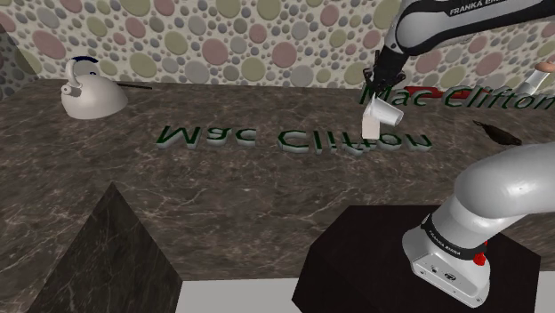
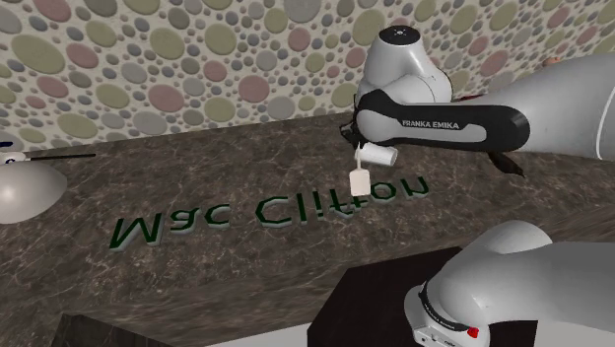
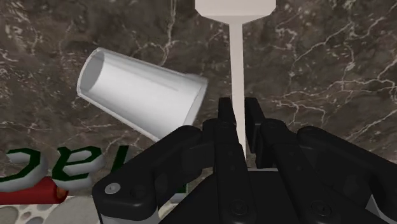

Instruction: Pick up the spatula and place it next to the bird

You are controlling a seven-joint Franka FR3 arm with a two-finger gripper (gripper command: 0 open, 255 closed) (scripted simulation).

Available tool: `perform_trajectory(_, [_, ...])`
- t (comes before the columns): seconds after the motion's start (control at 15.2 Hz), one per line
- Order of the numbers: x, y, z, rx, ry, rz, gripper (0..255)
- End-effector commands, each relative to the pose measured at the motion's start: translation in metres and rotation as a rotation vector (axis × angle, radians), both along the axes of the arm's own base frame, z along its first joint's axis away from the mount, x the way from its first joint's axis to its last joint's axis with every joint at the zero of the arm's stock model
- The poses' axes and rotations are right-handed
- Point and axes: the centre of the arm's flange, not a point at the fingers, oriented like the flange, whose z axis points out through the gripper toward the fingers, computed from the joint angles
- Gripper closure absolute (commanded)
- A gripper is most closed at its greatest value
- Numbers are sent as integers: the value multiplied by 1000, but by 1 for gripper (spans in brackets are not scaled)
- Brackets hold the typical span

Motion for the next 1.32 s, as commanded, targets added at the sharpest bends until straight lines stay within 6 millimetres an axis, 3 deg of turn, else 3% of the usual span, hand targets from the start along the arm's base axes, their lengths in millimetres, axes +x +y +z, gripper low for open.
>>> perform_trajectory(0.0, [-19, -16, 0, 0, 1, 2, 255])
perform_trajectory(1.25, [-220, -166, 1, 0, 1, 2, 255])
